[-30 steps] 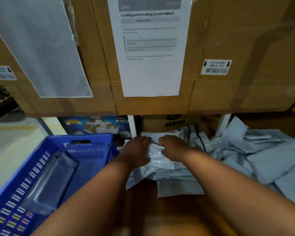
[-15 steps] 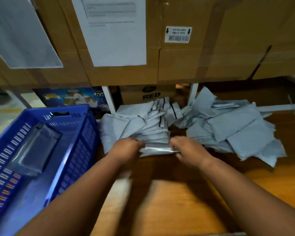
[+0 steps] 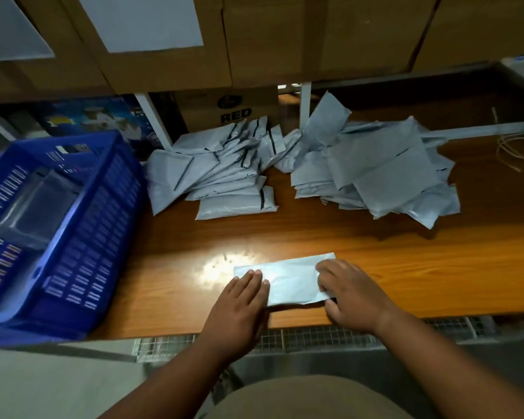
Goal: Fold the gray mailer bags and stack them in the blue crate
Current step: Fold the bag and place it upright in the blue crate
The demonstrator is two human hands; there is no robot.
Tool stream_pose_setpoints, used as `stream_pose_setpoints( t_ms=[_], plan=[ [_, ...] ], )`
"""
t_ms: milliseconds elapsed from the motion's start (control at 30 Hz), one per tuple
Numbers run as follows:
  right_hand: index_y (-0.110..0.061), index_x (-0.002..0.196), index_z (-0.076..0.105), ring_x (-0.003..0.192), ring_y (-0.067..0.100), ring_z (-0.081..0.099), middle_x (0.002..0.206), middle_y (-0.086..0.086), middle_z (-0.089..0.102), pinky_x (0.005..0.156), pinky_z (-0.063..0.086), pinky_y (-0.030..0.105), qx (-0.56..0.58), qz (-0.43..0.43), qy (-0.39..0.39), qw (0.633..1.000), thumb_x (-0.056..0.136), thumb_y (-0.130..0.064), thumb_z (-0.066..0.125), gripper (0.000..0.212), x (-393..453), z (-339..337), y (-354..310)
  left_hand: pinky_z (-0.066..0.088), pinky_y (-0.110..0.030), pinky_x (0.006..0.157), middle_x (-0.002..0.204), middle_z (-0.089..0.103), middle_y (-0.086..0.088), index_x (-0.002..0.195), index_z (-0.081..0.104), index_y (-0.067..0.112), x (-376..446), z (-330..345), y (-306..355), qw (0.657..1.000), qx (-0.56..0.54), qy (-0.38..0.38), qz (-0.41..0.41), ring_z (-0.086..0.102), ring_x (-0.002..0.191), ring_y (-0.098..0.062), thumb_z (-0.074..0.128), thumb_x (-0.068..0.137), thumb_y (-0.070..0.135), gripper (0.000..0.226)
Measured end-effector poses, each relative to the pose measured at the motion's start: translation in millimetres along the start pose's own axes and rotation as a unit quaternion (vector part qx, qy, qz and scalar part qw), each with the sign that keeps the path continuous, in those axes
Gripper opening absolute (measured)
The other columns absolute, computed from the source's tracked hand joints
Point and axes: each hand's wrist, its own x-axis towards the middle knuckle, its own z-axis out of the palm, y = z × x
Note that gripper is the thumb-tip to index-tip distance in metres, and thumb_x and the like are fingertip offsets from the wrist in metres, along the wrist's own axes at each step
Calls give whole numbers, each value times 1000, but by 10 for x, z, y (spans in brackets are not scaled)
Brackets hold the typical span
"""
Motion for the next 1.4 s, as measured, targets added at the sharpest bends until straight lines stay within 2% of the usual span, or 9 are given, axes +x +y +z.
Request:
stream_pose_setpoints(
  t_ms=[67,167,267,400,533,733,967,1233,1400],
  plan=[
    [-32,116,58,138,16,43,145,-7,49,122,33,39,4,-5,2,1000,86,-52,58,36,-55,-19,-34,19,-50,132,177,13,-9,169,24,17,-102,1,74,1000,8,-1,-27,5,165,-25,31,111,59,71],
    [-29,129,58,145,22,44,150,0,53,130,24,52,2,5,58,998,93,-50,53,42,-2,-1,-229,12,-49,133,178,1,-4,170,13,19,-116,-63,92,998,-19,30,-60,-9,164,-19,22,112,55,69],
    [-23,152,45,158,29,29,166,9,38,131,15,58,-18,29,66,997,101,-51,45,58,203,25,-569,0,-46,133,177,-15,-6,170,0,16,-20,-165,111,994,-36,22,-103,-21,162,-19,24,109,53,75],
    [-17,168,19,165,31,4,178,13,11,132,1,56,-53,5,30,998,108,-53,34,72,512,93,-919,1,-51,132,172,-27,-17,167,-13,6,73,-170,112,995,5,-33,-93,-31,159,-27,26,99,56,92],
    [-18,171,8,165,27,-7,179,9,-1,130,-10,49,-42,22,11,999,111,-55,28,73,692,197,-969,0,-52,132,171,-29,-18,166,-14,7,154,-107,55,995,15,-47,-91,-33,158,-29,17,98,61,92],
    [-19,171,6,165,24,-9,180,7,-4,133,-3,52,-38,34,-26,998,106,-57,6,76,699,438,-951,3,-52,132,174,-22,-18,168,-9,7,198,95,-16,996,4,-45,-73,-27,160,-29,21,105,61,88],
    [-19,171,11,165,24,-5,179,9,-2,133,7,53,-34,33,-11,999,108,-55,18,73,702,537,-914,9,-54,131,175,-11,-21,168,2,3,189,156,-31,997,-10,-24,-67,-17,163,-33,29,105,52,85],
    [-17,171,13,165,24,-11,179,9,-5,133,4,52,-28,28,2,999,109,-53,27,73,711,601,-884,9,-54,132,176,-8,-20,169,5,4,220,189,-28,997,-22,-17,-70,-14,163,-33,33,104,48,83],
    [-16,170,20,165,27,-4,179,11,2,133,7,52,-27,26,10,999,108,-51,32,73,721,610,-868,9,-54,132,176,-4,-20,169,8,4,232,181,-31,998,-19,-14,-66,-11,164,-33,32,103,49,83]
  ],
)
